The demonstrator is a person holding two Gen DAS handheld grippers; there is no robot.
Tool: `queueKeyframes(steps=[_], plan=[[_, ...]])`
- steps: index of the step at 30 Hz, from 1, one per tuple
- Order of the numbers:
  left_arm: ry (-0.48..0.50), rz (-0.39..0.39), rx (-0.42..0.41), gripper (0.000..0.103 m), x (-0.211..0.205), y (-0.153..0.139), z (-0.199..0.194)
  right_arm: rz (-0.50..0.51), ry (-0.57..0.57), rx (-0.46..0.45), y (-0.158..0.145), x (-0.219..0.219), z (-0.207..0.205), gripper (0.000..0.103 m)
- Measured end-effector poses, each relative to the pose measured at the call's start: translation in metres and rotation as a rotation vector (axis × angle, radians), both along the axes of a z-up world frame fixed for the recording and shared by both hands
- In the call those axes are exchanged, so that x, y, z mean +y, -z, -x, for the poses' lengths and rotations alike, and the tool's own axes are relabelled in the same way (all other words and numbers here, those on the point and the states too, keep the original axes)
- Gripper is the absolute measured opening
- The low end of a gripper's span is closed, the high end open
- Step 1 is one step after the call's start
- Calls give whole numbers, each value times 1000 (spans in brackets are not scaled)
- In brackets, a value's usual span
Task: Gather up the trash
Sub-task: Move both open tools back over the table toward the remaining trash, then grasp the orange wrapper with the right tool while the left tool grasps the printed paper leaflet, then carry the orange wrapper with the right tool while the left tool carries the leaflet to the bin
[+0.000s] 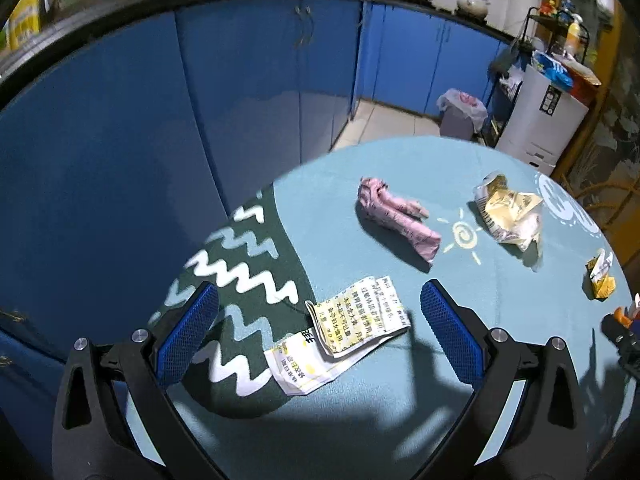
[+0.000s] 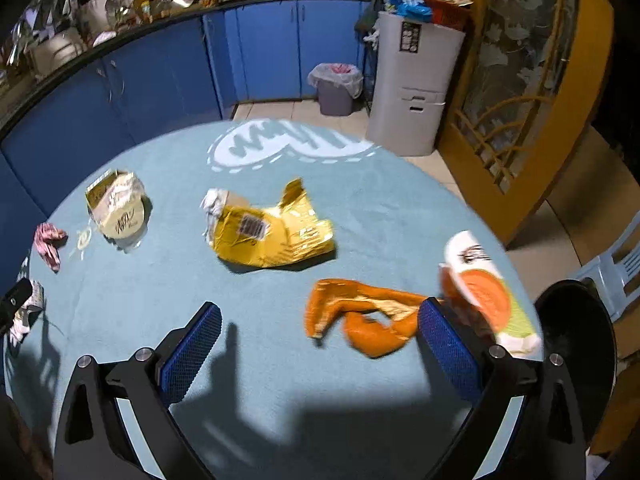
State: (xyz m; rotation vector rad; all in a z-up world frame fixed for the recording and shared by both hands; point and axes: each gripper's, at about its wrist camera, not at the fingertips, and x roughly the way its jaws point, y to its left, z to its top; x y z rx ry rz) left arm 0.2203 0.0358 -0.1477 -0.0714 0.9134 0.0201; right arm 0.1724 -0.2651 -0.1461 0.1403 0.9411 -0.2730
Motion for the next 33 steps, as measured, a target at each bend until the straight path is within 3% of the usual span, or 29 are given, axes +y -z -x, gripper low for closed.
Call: queueKeyframes(steps=[2,4,5,6,7,8,10,15,33], plan=[[-4,18,40,93,3,5,-5,-21,-8,12,6,1,-3,96],[-10,18,36,84,5,4,-4,-16,-19,7,7,5,-3,88],[-11,6,35,82,4,5,-4,-20,-29,2,6,6,-3,70],[-10,-7,32,73,2,4,-3,-18,-31,-9,5,6,-3,46],[-5,-17,22,52,-1,2,-1,-15,-38,-17,2,6,-2,30],[-10,-29,16,45,-2,2,0,-12,-40,-21,0,6,-2,25],[-1,-11,14,34,-3,1,3,-39,-45,-29,-3,5,0,22],[10,27,21,26,-3,0,9,-55,-62,-59,-11,7,14,18],[154,8,-74,25,-69,-37,44,-50,-72,-143,-50,-4,62,18]])
